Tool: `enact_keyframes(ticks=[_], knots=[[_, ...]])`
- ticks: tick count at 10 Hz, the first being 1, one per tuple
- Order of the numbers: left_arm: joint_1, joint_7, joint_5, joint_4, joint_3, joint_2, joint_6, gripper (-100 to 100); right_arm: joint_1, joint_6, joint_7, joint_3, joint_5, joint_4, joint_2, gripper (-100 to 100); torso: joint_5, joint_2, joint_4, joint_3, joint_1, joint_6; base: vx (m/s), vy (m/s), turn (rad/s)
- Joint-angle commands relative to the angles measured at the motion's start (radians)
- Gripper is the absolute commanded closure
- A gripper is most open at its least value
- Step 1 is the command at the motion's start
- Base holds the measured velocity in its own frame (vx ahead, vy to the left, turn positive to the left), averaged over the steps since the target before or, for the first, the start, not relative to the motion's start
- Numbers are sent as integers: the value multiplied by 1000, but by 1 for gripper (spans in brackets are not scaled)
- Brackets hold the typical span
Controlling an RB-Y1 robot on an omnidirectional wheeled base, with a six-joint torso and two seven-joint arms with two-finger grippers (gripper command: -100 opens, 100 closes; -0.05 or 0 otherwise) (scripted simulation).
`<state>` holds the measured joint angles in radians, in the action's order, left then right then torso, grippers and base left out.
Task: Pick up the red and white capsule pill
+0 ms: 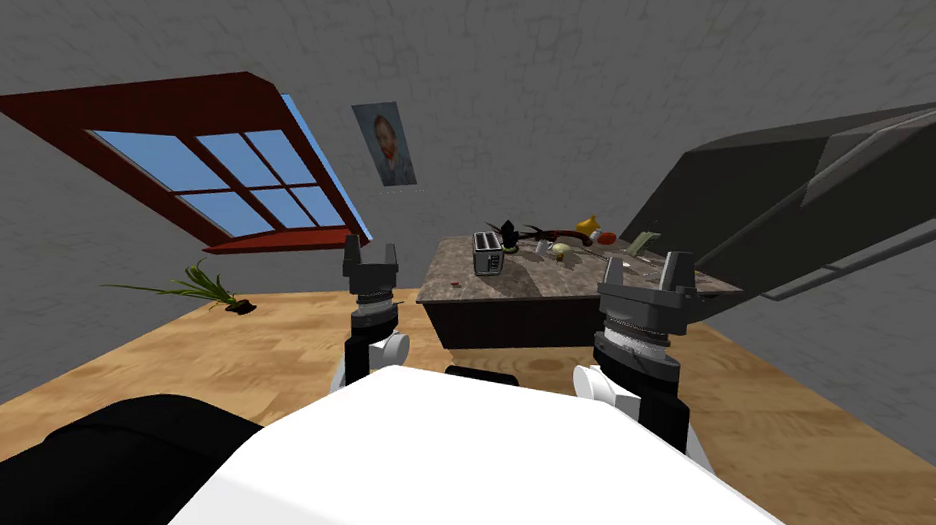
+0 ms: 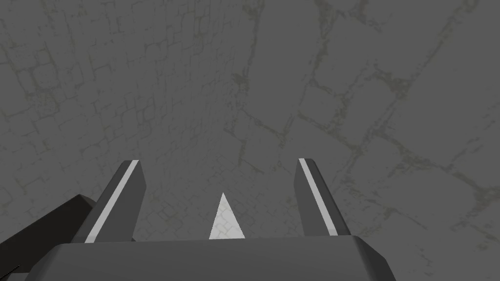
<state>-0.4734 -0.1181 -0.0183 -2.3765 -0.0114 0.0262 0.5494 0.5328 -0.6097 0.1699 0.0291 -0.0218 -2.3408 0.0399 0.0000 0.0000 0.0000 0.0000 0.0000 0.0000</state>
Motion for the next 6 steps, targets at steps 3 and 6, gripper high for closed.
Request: enact_keyframes(ticks=[3,6], knots=[[8,-31,5,11,-13,-103,-47,-100,0,0,0,0,0,0,0,0,0,-1,0,0,0,0,9,-4,-23],[22,-84,13,26,-34,-163,-128,-100,0,0,0,0,0,0,0,0,0,-1,0,-1,-1,0,18,-17,-40]])
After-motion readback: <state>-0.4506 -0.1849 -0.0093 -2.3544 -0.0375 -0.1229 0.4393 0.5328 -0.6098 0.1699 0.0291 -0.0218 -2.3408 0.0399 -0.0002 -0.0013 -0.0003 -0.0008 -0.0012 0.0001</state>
